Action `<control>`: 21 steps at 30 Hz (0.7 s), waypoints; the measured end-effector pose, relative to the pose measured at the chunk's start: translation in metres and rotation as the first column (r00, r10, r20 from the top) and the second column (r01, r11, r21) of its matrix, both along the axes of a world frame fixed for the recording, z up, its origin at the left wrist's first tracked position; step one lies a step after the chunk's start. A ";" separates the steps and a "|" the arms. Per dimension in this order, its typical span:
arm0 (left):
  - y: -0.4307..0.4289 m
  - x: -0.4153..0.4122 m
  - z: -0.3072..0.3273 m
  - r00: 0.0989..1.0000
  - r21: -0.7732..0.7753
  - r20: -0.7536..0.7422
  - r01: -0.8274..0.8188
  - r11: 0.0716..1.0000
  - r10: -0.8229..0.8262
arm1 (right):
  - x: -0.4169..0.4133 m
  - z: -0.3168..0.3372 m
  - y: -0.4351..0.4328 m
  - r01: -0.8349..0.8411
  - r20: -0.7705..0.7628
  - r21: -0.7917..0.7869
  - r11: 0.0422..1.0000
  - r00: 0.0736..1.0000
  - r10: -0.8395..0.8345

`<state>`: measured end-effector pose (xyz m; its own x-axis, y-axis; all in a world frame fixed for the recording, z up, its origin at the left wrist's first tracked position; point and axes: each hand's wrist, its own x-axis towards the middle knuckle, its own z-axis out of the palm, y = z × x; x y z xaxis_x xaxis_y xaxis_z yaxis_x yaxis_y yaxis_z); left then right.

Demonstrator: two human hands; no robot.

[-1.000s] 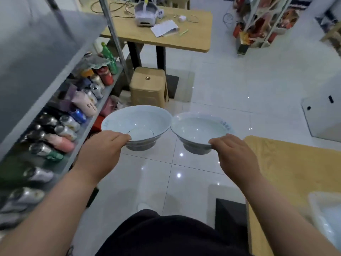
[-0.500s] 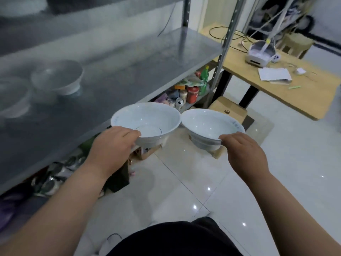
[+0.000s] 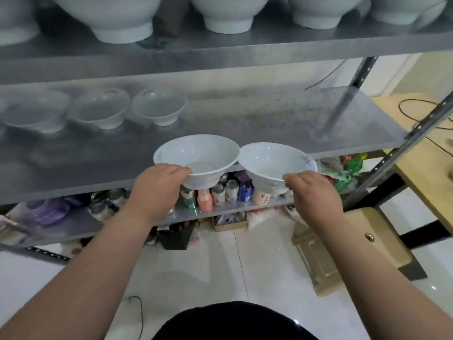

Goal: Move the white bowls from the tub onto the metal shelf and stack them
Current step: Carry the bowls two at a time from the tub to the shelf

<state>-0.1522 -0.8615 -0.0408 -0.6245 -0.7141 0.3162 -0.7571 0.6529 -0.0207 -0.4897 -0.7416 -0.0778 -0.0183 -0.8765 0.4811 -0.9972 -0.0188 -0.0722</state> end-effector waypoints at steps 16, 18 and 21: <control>-0.064 -0.049 -0.048 0.993 0.095 0.001 -0.115 0.989 0.116 | -0.047 -0.021 -0.113 -0.121 -0.083 0.027 0.992 0.989 0.123; -0.074 -0.049 -0.056 0.996 0.101 -0.039 -0.076 0.992 0.080 | -0.051 -0.026 -0.120 -0.135 -0.092 -0.005 0.991 0.987 0.134; -0.085 -0.056 -0.062 0.999 0.063 -0.047 -0.007 0.998 0.010 | -0.055 -0.032 -0.131 -0.154 -0.116 0.024 0.988 0.981 0.155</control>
<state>-0.2084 -0.9467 -0.1026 -0.6034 -0.7391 0.2994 -0.7621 0.6450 0.0564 -0.5447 -0.8729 -0.1099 0.1736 -0.8716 0.4585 -0.9839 -0.1731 0.0433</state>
